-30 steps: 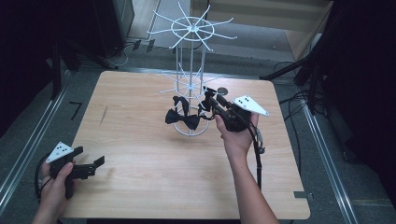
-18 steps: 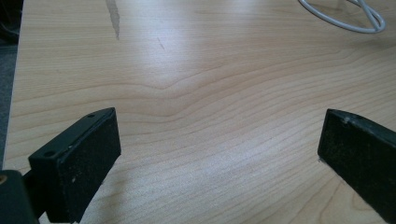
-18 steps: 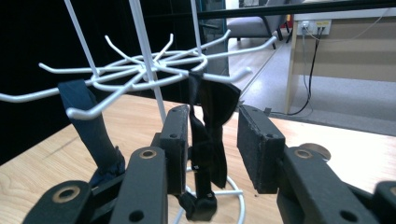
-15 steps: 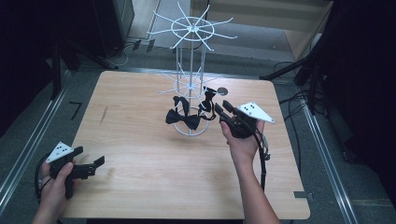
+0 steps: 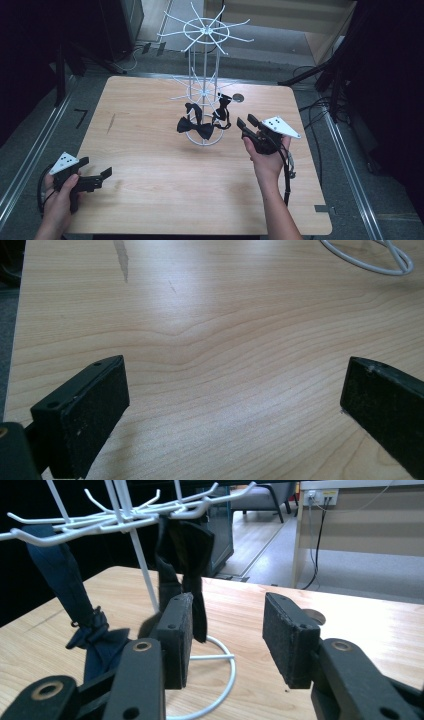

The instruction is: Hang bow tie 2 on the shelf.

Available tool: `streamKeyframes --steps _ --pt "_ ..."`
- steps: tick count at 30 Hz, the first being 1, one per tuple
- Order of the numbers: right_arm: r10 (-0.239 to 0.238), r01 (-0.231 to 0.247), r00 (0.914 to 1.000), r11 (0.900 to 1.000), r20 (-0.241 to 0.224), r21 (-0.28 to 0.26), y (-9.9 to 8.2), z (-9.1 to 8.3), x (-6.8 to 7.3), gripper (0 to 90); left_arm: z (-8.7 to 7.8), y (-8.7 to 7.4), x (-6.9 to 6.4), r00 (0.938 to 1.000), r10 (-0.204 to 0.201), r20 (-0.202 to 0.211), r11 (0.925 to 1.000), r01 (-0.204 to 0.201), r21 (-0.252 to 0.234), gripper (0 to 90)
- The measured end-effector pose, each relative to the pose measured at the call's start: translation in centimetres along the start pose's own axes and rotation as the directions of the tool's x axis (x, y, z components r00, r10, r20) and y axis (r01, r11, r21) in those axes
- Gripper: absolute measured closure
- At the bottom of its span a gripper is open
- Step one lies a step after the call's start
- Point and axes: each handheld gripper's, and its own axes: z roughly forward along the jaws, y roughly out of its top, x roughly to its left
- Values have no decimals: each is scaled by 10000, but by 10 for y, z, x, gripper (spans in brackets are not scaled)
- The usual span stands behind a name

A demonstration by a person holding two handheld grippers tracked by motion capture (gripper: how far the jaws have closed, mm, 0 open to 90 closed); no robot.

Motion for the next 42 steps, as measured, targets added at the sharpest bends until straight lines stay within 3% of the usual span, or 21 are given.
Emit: streamKeyframes --steps 14,33,38,39,42 --pt "163 -165 9990 9999 413 41 -19 -21 -26 513 0 0 0 10000 -10 -10 10000 10 -11 0" --pt "-1 -30 9968 9993 806 377 -47 -37 -46 443 0 0 0 10000 -44 -6 10000 44 -28 0" --pt "-156 120 9961 9991 872 419 -56 -44 -50 401 0 0 0 10000 -42 -7 10000 42 -28 0" --pt "-234 181 9943 9985 1044 517 -61 -47 -53 342 0 0 0 10000 -44 -8 10000 44 -31 0" --pt "-121 38 9929 9976 1186 695 -66 -50 -57 292 0 0 0 10000 -44 -8 10000 44 -41 0"
